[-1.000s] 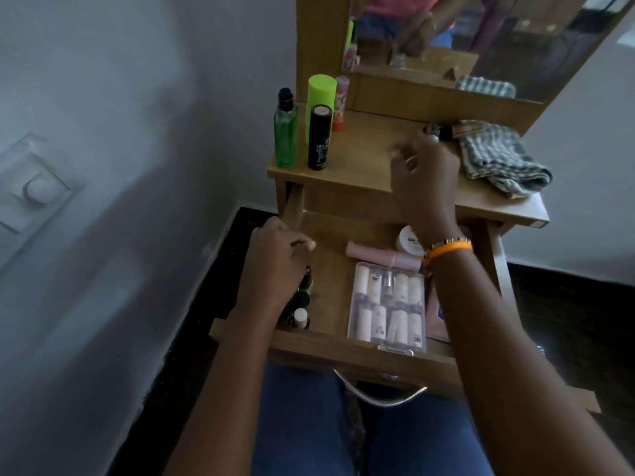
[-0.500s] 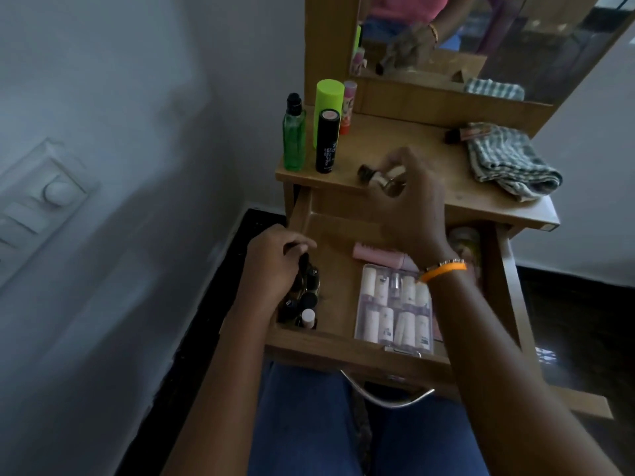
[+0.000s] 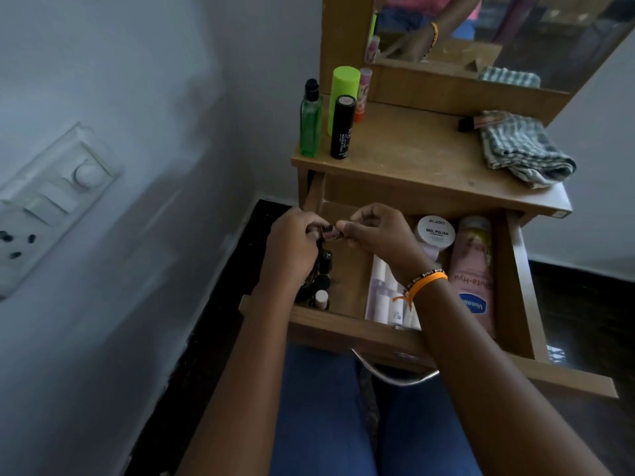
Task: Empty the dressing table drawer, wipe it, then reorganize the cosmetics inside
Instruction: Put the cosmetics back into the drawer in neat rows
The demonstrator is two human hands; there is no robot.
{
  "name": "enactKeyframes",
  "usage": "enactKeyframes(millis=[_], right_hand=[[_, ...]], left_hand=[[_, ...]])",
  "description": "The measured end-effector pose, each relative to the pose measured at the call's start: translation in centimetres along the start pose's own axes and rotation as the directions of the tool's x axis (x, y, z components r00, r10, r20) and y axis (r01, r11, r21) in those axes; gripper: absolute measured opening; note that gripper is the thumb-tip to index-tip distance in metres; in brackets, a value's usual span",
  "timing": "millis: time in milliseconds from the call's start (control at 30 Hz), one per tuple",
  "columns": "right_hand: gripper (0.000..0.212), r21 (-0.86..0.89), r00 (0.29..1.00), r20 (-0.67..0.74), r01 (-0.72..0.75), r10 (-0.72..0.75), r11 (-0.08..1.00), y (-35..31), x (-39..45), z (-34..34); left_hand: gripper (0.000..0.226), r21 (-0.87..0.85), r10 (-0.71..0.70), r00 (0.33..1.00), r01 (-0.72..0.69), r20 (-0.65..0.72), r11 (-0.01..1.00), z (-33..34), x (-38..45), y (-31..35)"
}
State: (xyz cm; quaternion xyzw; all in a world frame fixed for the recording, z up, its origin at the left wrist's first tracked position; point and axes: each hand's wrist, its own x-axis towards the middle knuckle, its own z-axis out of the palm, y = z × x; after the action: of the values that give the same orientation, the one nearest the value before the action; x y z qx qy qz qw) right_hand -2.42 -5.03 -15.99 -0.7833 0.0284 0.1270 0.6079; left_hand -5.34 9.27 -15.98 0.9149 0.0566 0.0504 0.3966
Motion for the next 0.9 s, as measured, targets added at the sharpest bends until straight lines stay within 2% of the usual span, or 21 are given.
enactKeyframes(millis=[200,333,400,567,633,800,900], right_hand=[[0.034,-0.016,0.997,0.023,0.069,-0.069,0.997,0.1,-0.3,-0.3],[0.034,-0.299,0.994,0.037,0.113,-0.107,0.948,0.2,-0.1,-0.1],[0.031,-0.372,0.993,0.074,0.115,-0.094,0.921,0.4,0.1,0.2],[0.017,-0.355,1.0,0.012,0.03,-0.027,0.934,1.0,0.5,0.3],[0.018,-0.341,1.0,0.027,0.017,-0.008,0.94,1.2,0.6,0.2],[0.039,-0.322,0.994,0.081,0.099,-0.077,0.941,1.2,0.8,0.2],[0.032,-0.347,0.983,0.119,0.171,-0.137,0.922,1.1,0.8,0.3]], left_hand=[[0.021,0.0,-0.003,1.0,0.003,0.014,1.0,0.0,0.0,0.0],[0.021,0.0,-0.003,1.0,0.003,0.0,1.0,0.1,-0.2,0.1],[0.021,0.004,-0.008,1.0,0.008,-0.009,1.0,0.1,-0.3,0.2],[0.022,0.014,-0.015,1.0,0.015,-0.023,1.0,-0.1,-0.3,0.3],[0.022,0.022,-0.015,1.0,0.015,-0.02,1.0,-0.1,-0.3,0.3],[0.018,0.021,-0.005,1.0,0.006,-0.024,1.0,0.0,-0.3,0.0],[0.017,0.018,-0.002,1.0,0.002,-0.026,1.0,0.0,-0.3,0.0]])
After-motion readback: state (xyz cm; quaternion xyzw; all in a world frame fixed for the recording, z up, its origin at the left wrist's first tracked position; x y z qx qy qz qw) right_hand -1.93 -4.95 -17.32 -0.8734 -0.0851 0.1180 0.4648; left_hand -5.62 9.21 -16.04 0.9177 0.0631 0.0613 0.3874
